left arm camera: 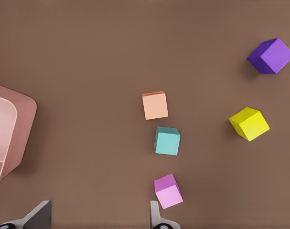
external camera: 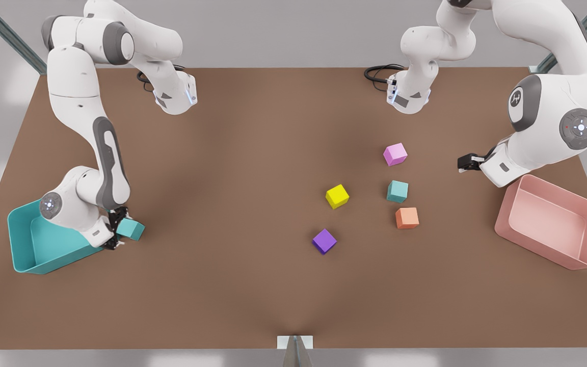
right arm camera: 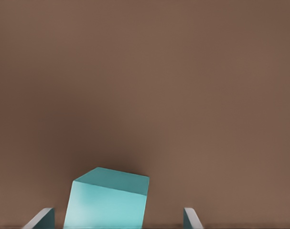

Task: Stack the two blue cubes on top of each other

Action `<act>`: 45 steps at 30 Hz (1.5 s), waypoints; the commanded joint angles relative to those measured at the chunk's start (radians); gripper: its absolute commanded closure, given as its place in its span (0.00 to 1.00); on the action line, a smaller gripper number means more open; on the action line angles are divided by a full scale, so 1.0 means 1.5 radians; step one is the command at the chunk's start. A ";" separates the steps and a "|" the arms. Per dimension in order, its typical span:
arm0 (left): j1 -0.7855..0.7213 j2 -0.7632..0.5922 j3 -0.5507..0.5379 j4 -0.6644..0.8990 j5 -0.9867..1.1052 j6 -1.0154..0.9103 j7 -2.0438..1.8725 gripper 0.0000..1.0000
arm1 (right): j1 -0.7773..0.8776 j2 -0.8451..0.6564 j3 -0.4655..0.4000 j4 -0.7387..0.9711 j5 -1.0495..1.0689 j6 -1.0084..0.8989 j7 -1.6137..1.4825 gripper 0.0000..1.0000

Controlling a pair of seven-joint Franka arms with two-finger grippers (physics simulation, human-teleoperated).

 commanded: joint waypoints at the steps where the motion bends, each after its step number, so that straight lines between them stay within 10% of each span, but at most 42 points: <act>1: 0.002 -0.001 0.000 0.000 0.000 0.000 0.001 0.00 | 0.000 -0.001 0.000 0.000 0.003 -0.014 0.001 0.00; 42: -0.002 0.038 -0.006 0.019 -0.008 -0.019 0.001 0.00 | 0.000 0.059 -0.007 -0.005 0.018 0.027 0.060 0.00; 45: -0.001 0.038 -0.006 0.019 -0.008 -0.019 0.001 0.00 | 0.001 0.065 -0.007 -0.004 0.021 0.029 0.060 0.17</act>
